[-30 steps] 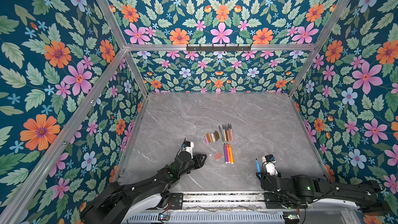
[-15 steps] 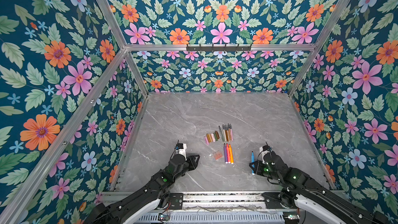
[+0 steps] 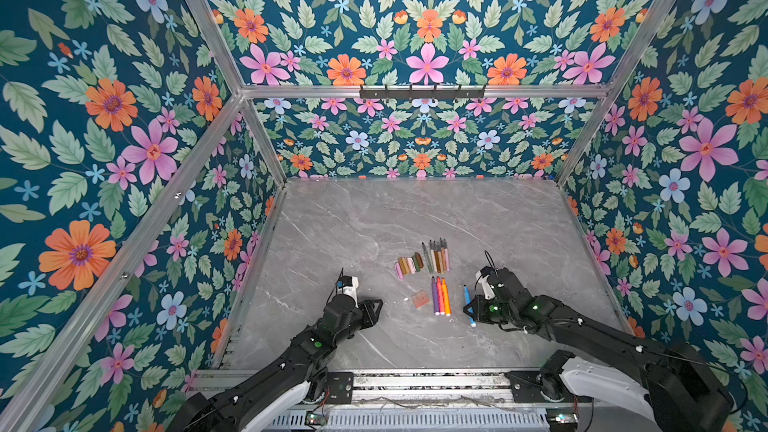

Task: Open the pen caps
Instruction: 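Lower the blue highlighter beside the orange one while the left arm draws back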

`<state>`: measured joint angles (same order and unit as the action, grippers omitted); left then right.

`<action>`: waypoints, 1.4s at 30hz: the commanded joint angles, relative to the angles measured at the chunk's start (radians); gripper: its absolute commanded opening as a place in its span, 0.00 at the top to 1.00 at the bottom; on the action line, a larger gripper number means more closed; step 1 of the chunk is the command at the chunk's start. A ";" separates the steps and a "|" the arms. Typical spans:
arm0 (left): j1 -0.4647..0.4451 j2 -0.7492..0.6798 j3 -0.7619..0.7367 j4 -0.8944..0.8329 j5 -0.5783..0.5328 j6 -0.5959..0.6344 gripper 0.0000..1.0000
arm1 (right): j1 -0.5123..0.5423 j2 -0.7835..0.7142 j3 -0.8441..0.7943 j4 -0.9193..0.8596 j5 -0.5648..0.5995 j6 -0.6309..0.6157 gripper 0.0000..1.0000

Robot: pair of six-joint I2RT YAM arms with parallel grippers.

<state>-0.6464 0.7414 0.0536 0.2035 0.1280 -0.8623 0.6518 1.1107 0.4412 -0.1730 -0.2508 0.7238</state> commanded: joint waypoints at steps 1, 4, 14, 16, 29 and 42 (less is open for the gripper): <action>0.010 -0.017 0.009 -0.045 0.011 0.032 0.62 | 0.000 0.075 0.049 0.055 0.011 -0.051 1.00; 0.020 -0.046 0.007 -0.069 0.015 0.035 0.62 | 0.000 0.164 0.098 0.064 0.020 -0.075 1.00; 0.034 -0.054 -0.005 -0.062 0.031 0.035 0.62 | -0.001 0.322 0.180 0.090 0.042 -0.092 1.00; 0.036 -0.053 -0.006 -0.061 0.034 0.035 0.62 | -0.001 0.341 0.187 0.092 0.038 -0.092 1.00; 0.042 -0.053 -0.009 -0.059 0.039 0.032 0.61 | -0.001 0.381 0.174 0.112 0.067 -0.061 0.91; 0.045 -0.051 -0.011 -0.058 0.039 0.029 0.62 | 0.000 0.404 0.167 0.131 0.055 -0.051 0.74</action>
<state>-0.6022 0.6895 0.0418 0.1345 0.1612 -0.8394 0.6506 1.5028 0.6125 -0.0032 -0.2077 0.6628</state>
